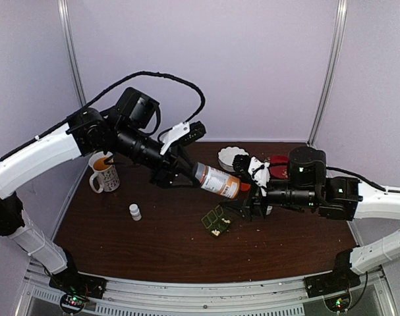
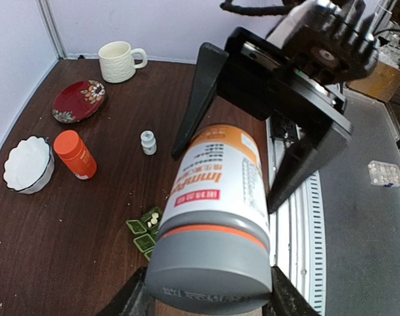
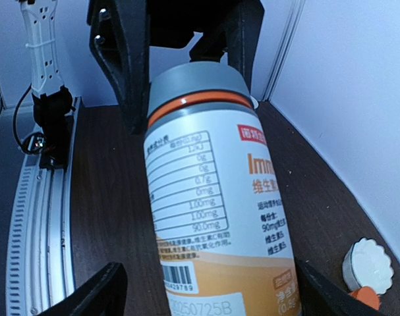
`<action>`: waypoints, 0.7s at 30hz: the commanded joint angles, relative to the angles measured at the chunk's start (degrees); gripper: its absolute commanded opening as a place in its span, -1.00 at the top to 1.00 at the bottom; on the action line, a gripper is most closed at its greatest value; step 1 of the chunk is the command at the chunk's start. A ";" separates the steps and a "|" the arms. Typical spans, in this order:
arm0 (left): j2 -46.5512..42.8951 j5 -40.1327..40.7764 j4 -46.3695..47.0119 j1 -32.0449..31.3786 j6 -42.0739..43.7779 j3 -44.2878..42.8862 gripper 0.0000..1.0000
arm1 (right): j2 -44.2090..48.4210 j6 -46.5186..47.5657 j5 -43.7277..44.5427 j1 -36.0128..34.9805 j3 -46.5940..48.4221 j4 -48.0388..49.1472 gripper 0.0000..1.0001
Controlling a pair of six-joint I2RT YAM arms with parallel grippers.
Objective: Sort the pills into containers
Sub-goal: Screw the lid of the pill bottle onto the pill bottle, then place the pill bottle at the center of the board.
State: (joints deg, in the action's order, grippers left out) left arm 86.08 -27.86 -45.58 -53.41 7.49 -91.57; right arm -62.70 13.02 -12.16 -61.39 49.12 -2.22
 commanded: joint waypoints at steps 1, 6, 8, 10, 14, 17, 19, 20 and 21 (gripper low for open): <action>2.21 4.94 2.07 1.07 -3.19 -2.96 1.00 | -1.53 -0.72 0.83 -0.86 -0.11 2.79 -0.85; 3.37 6.45 -1.21 1.80 -4.17 -4.82 1.00 | -1.55 -0.76 8.15 -0.84 -0.99 4.31 -0.99; 3.46 6.16 -1.98 2.43 -4.51 -4.86 1.00 | -1.36 -0.17 10.12 -0.89 -1.44 4.37 -0.99; 3.54 6.71 -2.59 2.90 -4.59 -4.72 1.00 | -0.93 -0.23 11.74 -0.84 -2.83 6.29 -0.99; 3.43 3.30 -3.03 3.70 -4.12 -4.76 1.00 | -2.10 0.83 17.01 -0.84 -3.31 6.99 -0.99; 3.51 5.29 -3.81 4.36 -5.66 -4.88 1.00 | -2.48 1.97 18.58 -0.88 -3.58 7.84 -1.00; 4.48 7.48 -5.98 5.25 -6.47 -5.68 1.00 | -2.14 2.58 19.31 -0.84 -4.17 8.84 -0.99; 5.44 9.07 -7.32 5.82 -7.11 -6.31 1.00 | -2.02 2.63 19.59 -0.84 -4.21 8.77 -1.00; 6.60 10.52 -8.99 6.41 -8.16 -7.21 1.00 | -1.91 2.82 19.75 -0.84 -4.21 8.49 -0.99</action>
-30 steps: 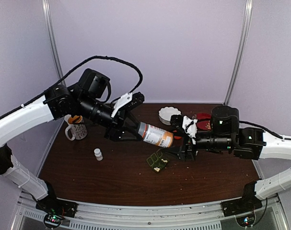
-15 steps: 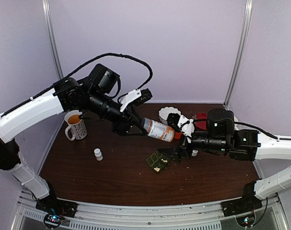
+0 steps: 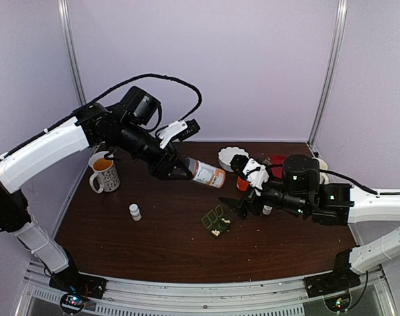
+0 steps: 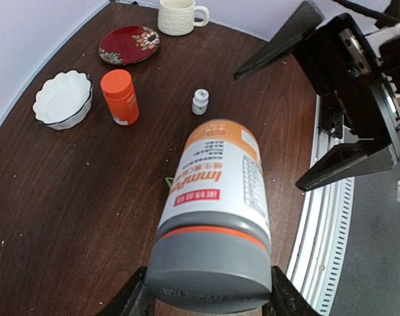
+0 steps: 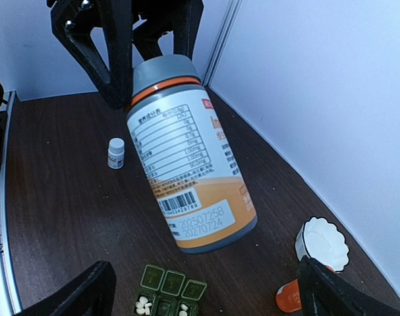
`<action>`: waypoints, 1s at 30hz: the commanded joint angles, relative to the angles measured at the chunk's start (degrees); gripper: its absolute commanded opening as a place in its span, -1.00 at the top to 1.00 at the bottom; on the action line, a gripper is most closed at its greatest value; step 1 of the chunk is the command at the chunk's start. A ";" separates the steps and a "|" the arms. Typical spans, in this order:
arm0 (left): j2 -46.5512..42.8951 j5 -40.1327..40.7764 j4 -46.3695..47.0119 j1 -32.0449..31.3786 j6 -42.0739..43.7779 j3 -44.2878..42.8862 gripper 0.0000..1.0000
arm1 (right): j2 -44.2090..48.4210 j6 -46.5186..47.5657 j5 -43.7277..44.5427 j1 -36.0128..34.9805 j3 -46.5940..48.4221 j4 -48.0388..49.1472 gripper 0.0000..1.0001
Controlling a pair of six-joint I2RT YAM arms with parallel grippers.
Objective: Sort the pills into containers
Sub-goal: Place the pill bottle at the center of the board.
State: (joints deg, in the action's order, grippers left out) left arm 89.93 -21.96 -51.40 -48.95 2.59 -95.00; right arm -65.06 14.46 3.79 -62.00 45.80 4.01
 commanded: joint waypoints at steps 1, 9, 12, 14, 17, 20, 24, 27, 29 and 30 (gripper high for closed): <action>4.03 6.03 -4.90 2.56 -4.48 -4.80 1.00 | 0.57 1.56 3.91 -0.23 -0.93 1.89 -0.99; 18.91 20.90 -18.59 3.85 -4.43 -17.70 1.00 | 4.07 0.10 4.28 -0.28 -4.05 2.93 -0.99; 24.28 25.21 -23.21 4.01 -3.19 -22.68 1.00 | 5.23 -0.15 4.56 -0.30 -4.89 2.72 -0.99; 27.38 26.73 -25.82 4.04 -1.51 -25.46 1.00 | 6.04 -0.26 4.76 -0.23 -5.58 2.58 -1.00; 32.02 29.19 -32.08 4.05 0.00 -29.54 1.00 | 7.35 -0.51 4.98 -0.27 -6.70 2.82 -0.99; 35.92 31.68 -37.46 4.04 0.86 -31.41 1.00 | 8.51 -0.77 5.05 -0.23 -7.78 3.14 -0.99; 37.19 34.15 -38.19 4.04 0.58 -29.07 1.00 | 9.48 -0.78 5.00 -0.24 -8.78 3.79 -0.99; 37.50 34.01 -38.25 4.06 0.06 -28.97 1.00 | 9.36 -0.83 5.02 -0.20 -8.88 3.88 -0.99; 37.72 35.01 -38.25 4.04 -0.61 -29.06 0.64 | 9.00 -0.82 4.95 -0.27 -8.72 3.90 -0.99; 37.83 35.61 -38.03 4.04 -0.98 -28.98 0.44 | 8.81 -0.91 4.91 -0.19 -8.59 3.82 -0.99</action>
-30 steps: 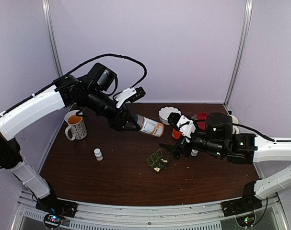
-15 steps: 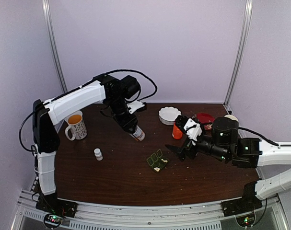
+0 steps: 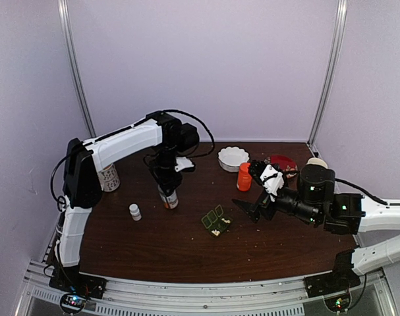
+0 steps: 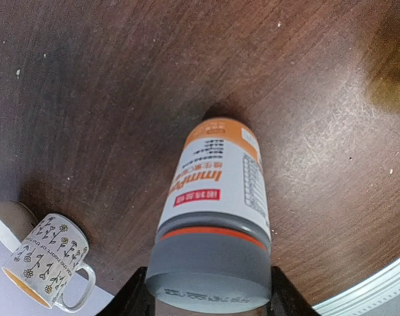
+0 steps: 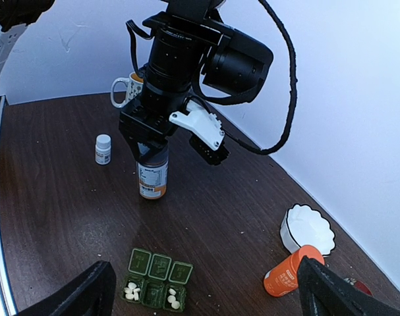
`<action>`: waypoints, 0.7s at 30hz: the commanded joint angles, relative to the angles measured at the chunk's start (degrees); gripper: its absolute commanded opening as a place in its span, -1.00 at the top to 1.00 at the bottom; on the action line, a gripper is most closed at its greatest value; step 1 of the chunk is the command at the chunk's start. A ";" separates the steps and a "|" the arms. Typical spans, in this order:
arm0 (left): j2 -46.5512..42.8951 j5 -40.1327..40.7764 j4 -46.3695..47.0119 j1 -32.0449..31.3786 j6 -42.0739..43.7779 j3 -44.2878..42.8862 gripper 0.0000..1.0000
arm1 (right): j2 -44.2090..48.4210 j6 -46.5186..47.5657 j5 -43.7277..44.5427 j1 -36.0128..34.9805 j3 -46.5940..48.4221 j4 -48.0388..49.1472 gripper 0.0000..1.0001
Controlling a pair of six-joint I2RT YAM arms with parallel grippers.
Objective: Sort the pills into containers
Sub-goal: Place the pill bottle at the center of the board.
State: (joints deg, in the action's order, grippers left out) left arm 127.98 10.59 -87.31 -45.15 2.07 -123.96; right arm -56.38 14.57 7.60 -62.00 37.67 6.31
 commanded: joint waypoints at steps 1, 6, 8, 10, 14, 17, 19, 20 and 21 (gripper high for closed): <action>-0.12 3.34 -2.09 0.23 -0.62 0.03 0.22 | -0.02 -0.98 1.04 -0.18 -0.27 1.44 -0.99; 0.03 0.82 -0.22 0.23 0.13 1.17 -0.49 | 0.12 -0.99 0.03 -0.21 -0.14 1.49 -0.99; 0.30 0.05 0.39 0.23 0.30 1.28 -0.65 | 0.30 -1.06 -0.70 -0.20 0.01 1.44 -0.99; 0.42 -0.40 1.02 0.23 0.14 1.35 -0.88 | 0.40 -1.08 -1.07 -0.26 0.27 1.05 -0.99; 0.00 -0.32 1.94 0.33 -0.53 0.72 -0.95 | 0.78 -0.85 -1.10 -0.23 0.80 0.28 -1.00; -3.11 -0.61 4.49 0.38 -1.14 1.13 -0.95 | 1.07 -0.88 -1.10 -0.17 1.12 -0.04 -0.99; -6.47 -1.53 7.25 0.32 -1.56 2.80 -0.95 | 0.98 -1.54 -0.93 -0.21 1.54 -0.57 -0.99; -8.29 -1.95 8.62 0.38 -1.83 4.25 -0.95 | 0.78 -2.62 -0.49 -0.22 2.00 -0.97 -0.99; -10.29 -2.05 10.02 0.34 -1.88 5.43 -0.95 | 0.56 -4.12 0.28 -0.19 2.26 -1.08 -0.99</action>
State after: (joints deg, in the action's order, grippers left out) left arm 126.15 10.35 -83.20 -45.10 1.39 -121.30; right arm -56.42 14.22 7.29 -62.00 37.78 6.04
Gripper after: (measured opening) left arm 0.975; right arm 0.996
